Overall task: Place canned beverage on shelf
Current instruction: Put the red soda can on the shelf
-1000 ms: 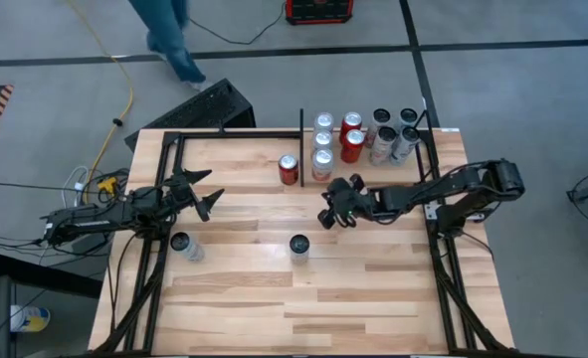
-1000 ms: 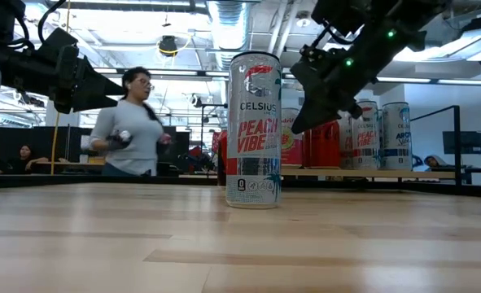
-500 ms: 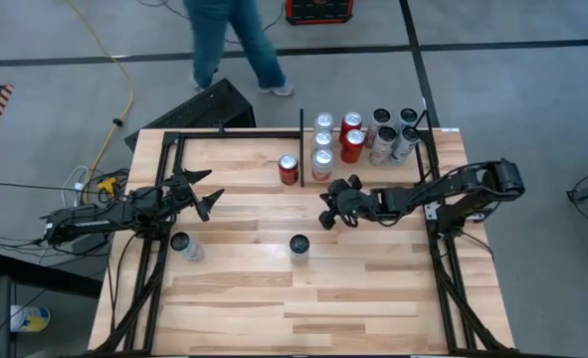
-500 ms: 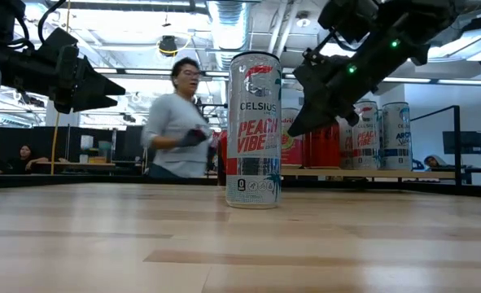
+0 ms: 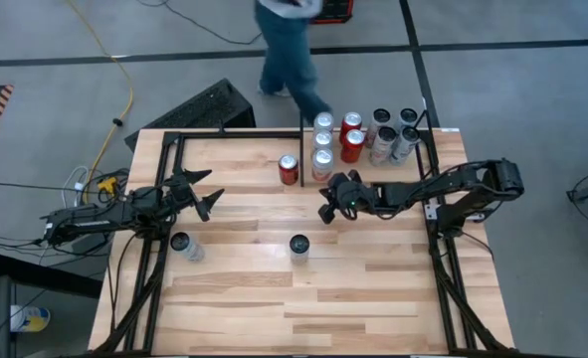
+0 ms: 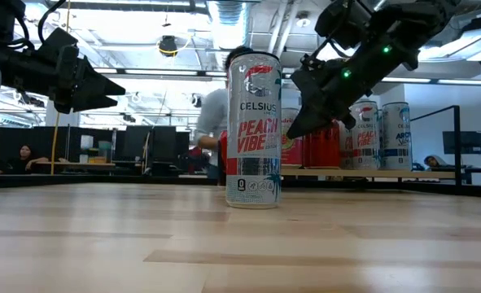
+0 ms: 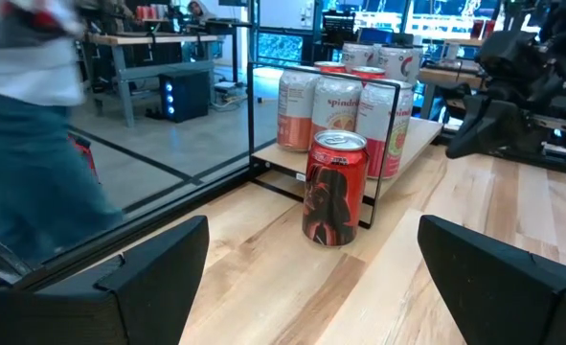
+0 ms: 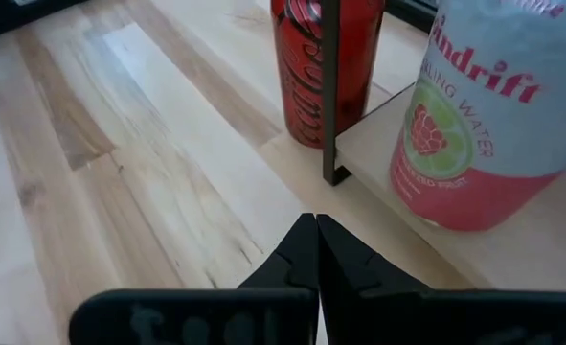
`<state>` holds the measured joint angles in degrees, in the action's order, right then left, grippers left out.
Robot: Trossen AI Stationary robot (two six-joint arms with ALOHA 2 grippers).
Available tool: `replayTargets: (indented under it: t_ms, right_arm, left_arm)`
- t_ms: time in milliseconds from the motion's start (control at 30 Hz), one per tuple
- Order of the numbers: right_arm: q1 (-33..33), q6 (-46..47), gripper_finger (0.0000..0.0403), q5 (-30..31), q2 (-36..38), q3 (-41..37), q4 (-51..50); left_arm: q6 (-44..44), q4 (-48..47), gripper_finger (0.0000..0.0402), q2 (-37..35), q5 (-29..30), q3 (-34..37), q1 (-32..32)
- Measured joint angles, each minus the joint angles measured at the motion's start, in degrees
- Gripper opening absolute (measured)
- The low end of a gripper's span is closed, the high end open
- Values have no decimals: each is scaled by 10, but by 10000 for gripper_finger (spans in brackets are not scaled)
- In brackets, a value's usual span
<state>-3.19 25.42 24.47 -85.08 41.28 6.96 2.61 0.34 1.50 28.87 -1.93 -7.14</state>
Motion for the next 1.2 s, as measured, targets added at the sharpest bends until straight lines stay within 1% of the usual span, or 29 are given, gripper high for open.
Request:
replayTargets:
  t_ms: [133, 467, 667, 767, 933, 1200]
  right_arm:
    - [-4, -6, 21, -3, 0, 0, 15]
    - [-6, -15, 21, -7, 0, 0, 11]
    - [-6, -29, 21, -14, 0, 15, 3]
    - [-6, -34, 21, -24, 0, 25, -11]
    - [-7, -35, 21, -20, 0, 47, -48]
    - [-6, -48, 21, -15, 0, 67, -68]
  left_arm:
    - [0, 0, 361, 0, 0, 0, 0]
    - [0, 0, 361, 0, 0, 0, 0]
    - [0, 0, 361, 0, 0, 0, 0]
    - [0, 0, 361, 0, 0, 0, 0]
    - [0, 0, 361, 0, 0, 0, 0]
    - [0, 0, 361, 0, 0, 0, 0]
